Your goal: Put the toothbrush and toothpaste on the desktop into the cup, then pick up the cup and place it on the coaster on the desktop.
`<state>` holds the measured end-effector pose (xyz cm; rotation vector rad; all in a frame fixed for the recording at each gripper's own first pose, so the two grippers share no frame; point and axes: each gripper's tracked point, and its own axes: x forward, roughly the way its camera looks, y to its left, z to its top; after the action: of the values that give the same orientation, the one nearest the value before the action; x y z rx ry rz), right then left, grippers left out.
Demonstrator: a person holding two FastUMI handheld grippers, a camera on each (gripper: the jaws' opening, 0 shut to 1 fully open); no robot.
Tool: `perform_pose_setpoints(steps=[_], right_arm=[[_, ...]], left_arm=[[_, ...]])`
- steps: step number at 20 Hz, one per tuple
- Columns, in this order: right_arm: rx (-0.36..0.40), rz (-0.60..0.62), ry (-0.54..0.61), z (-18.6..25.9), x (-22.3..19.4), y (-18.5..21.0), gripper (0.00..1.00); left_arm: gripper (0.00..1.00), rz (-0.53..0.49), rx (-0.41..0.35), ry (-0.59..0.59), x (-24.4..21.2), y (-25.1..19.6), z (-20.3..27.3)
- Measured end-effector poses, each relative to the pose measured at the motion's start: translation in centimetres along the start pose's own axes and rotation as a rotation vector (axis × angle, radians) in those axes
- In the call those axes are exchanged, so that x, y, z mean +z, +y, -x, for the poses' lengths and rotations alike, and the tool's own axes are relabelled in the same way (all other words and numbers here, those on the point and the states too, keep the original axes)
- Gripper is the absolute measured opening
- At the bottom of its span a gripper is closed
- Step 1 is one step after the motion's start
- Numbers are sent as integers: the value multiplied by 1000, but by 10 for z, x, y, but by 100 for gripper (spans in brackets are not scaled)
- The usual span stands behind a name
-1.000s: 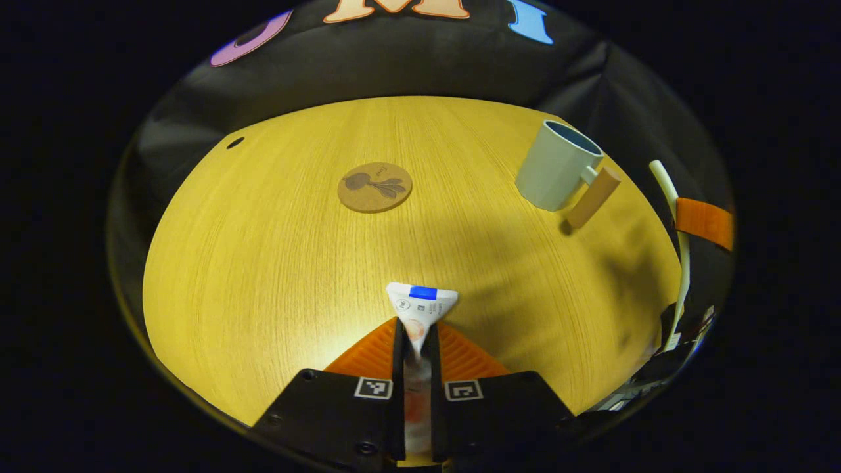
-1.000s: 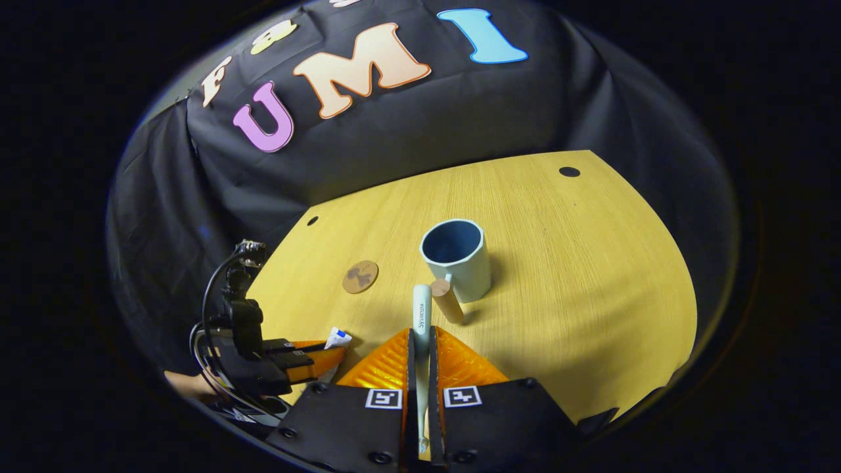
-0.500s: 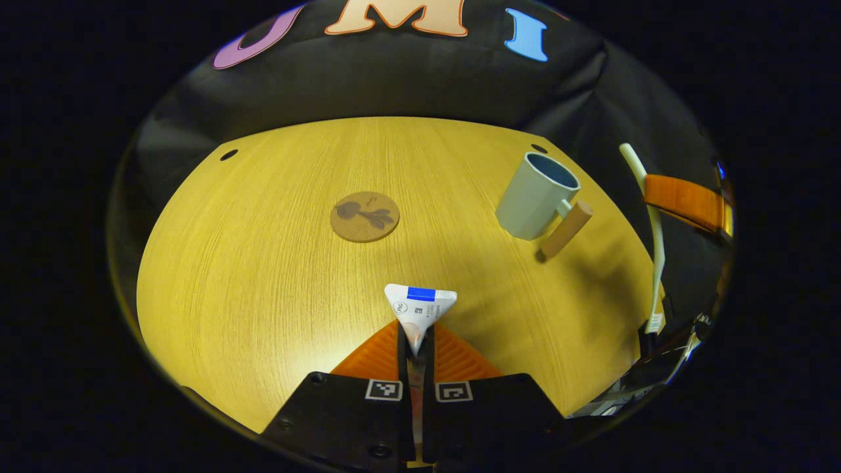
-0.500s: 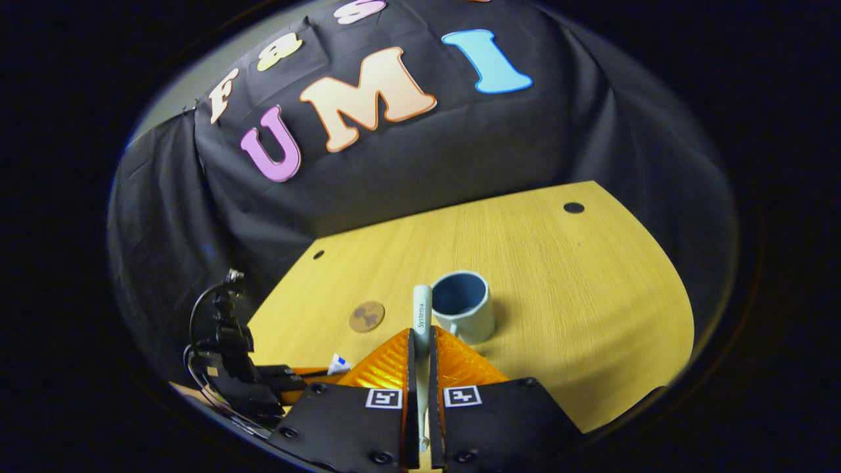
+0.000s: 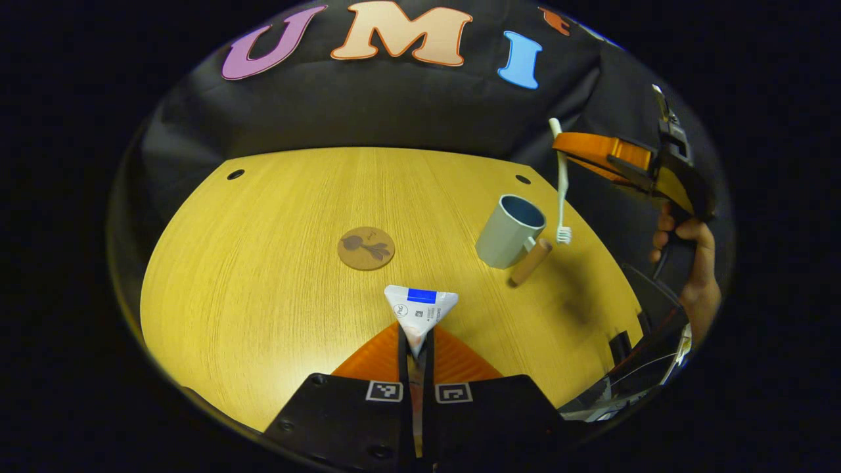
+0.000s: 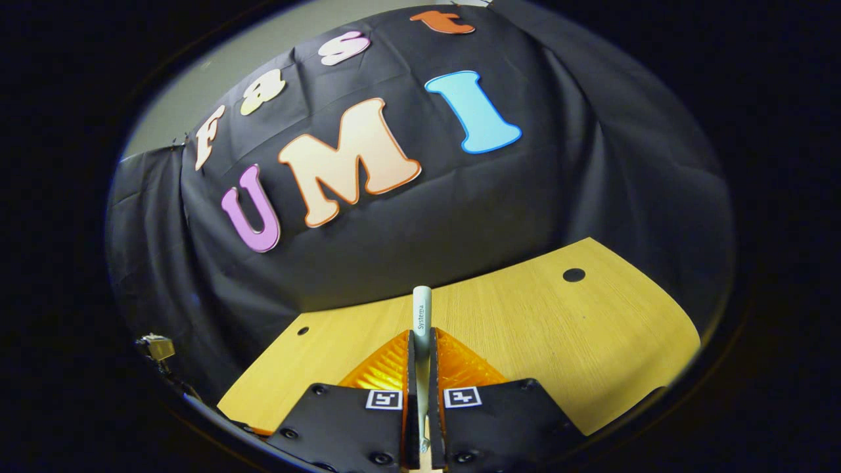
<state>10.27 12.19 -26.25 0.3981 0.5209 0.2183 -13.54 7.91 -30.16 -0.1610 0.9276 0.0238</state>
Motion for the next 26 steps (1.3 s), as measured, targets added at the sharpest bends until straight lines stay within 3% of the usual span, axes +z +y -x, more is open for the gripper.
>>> perform_pose_setpoints(steps=[8,14,21,22,25,26], right_arm=[[-60,65,-73,-38,-3,-22,9],[-73,108,9,-41,-47,-23,8],[-91,101,84,-28,-66,-32,12],[-84,99,93,-23,-67,-30,23],[-58,102,105,-4,-63,-26,43],[-52,104,103,2,-63,-27,59]], left_arm=[[4,12,-6,-39,7,1,21],[4,11,0,-41,13,4,17],[5,-5,3,-80,37,2,12],[3,-5,-6,-84,40,-1,11],[4,-15,-40,-93,49,-14,7],[4,-21,-51,-101,54,-19,5]])
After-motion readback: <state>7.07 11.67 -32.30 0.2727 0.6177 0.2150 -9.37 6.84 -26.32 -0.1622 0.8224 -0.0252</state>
